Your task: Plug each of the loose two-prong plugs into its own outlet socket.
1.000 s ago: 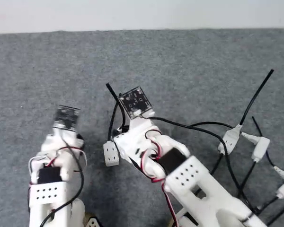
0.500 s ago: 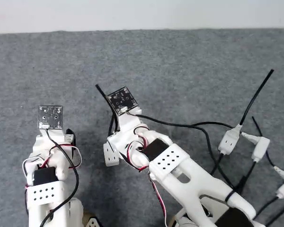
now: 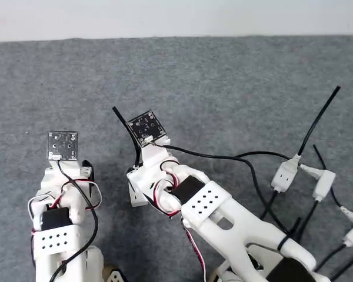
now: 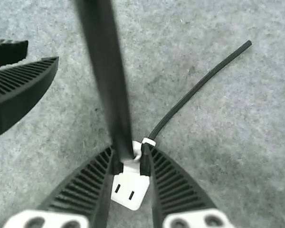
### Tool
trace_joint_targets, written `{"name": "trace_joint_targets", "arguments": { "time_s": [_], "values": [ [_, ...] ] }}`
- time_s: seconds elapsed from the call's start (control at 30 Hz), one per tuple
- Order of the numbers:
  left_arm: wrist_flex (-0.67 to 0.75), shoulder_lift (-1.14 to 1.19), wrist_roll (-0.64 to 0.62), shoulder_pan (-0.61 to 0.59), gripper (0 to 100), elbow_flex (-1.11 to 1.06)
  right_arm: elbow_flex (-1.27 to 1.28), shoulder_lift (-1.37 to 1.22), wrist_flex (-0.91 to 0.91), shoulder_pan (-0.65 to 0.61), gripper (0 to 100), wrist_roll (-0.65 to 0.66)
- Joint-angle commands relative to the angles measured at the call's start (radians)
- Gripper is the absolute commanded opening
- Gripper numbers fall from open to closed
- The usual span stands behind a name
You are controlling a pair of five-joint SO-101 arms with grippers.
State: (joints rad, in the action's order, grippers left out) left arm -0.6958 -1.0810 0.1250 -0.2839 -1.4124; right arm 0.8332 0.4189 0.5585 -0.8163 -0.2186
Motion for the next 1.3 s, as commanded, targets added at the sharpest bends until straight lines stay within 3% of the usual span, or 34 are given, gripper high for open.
{"name": "trace_joint_targets", "arguments": {
  "time_s": [0.0, 0.73, 1.27],
  "values": [
    [0.028, -0.014, -0.008, -0.006, 11, 0.073, 0.000, 0.002, -0.036, -0.001, 0.9, -0.011],
    [0.025, -0.014, 0.038, -0.002, 11, 0.068, 0.083, -0.018, -0.143, -0.002, 0.9, 0.012],
    [0.023, -0.014, 0.038, -0.006, 11, 0.068, 0.011, -0.119, 0.008, -0.008, 0.9, 0.017]
  ]
}}
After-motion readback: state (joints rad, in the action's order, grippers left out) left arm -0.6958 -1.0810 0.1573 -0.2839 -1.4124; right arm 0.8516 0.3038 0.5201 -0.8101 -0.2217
